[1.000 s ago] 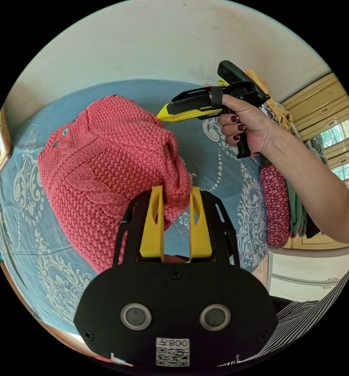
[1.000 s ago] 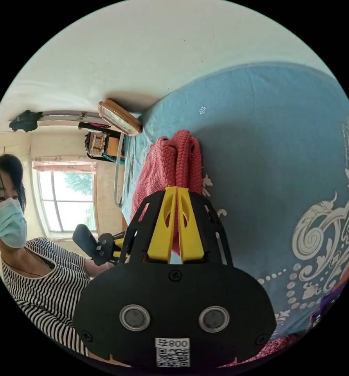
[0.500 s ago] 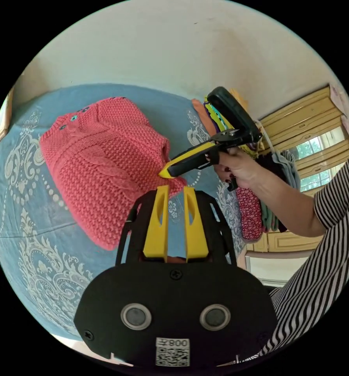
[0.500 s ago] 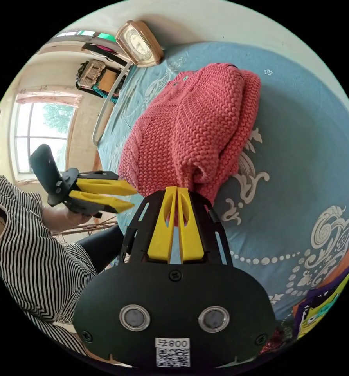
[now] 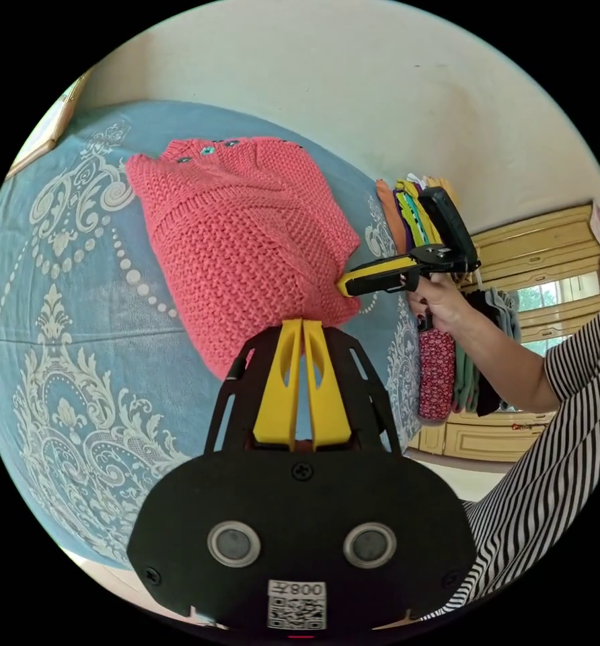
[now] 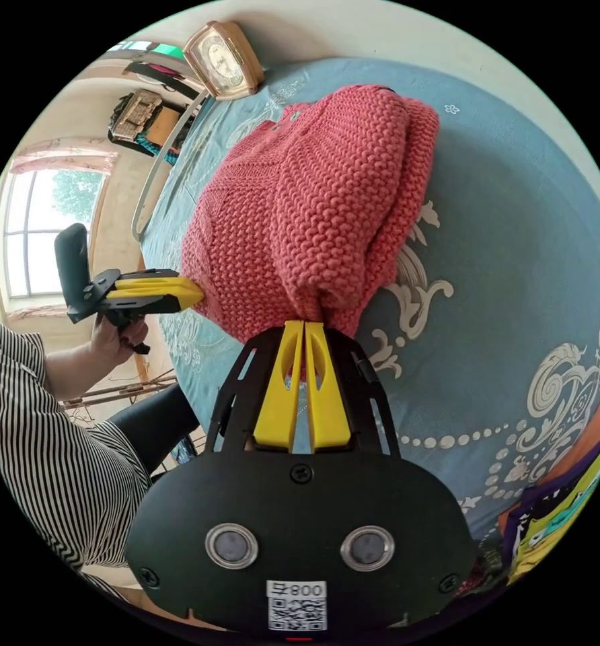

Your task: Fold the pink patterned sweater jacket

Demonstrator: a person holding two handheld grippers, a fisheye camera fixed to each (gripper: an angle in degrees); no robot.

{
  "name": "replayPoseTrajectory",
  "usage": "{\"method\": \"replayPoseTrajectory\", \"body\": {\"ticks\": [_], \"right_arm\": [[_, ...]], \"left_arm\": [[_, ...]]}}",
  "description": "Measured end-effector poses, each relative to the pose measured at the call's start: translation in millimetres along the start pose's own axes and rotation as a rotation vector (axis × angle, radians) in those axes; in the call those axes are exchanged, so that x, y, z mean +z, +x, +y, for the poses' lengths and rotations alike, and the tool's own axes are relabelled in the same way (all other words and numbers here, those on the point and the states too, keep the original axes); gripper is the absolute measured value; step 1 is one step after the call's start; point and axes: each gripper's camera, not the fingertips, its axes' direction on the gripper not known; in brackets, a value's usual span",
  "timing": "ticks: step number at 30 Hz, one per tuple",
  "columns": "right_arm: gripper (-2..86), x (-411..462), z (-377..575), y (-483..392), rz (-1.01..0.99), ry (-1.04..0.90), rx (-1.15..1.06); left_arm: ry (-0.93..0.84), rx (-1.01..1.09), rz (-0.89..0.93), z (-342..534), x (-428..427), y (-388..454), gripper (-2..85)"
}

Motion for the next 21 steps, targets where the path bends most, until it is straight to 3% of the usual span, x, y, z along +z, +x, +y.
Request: {"method": "replayPoseTrajectory", "body": {"ticks": [2,7,14,21], "right_arm": [[0.1,5.6,4.5,-5.1,0.030,0.010,-0.004],[0.1,5.1,16.4,-9.0,0.010,0.035,0.043],[0.1,-20.5,30.3,-24.7,0.027,0.274,0.065],[0.1,25.0,21.8,-2.2,-0.017,0.251,0.140]], "left_arm": [[0.011,-0.008,-0.061,5.6,-1.7,-2.6,0.1],[-0.042,-0.013,0.001,14.6,25.9,-21.3,0.1],[-0.036,0.010,-0.037,36.1,45.0,-23.1,0.1],[-0.010,0.015,0.008,64.4,65.0,-41.9,0.5]]}}
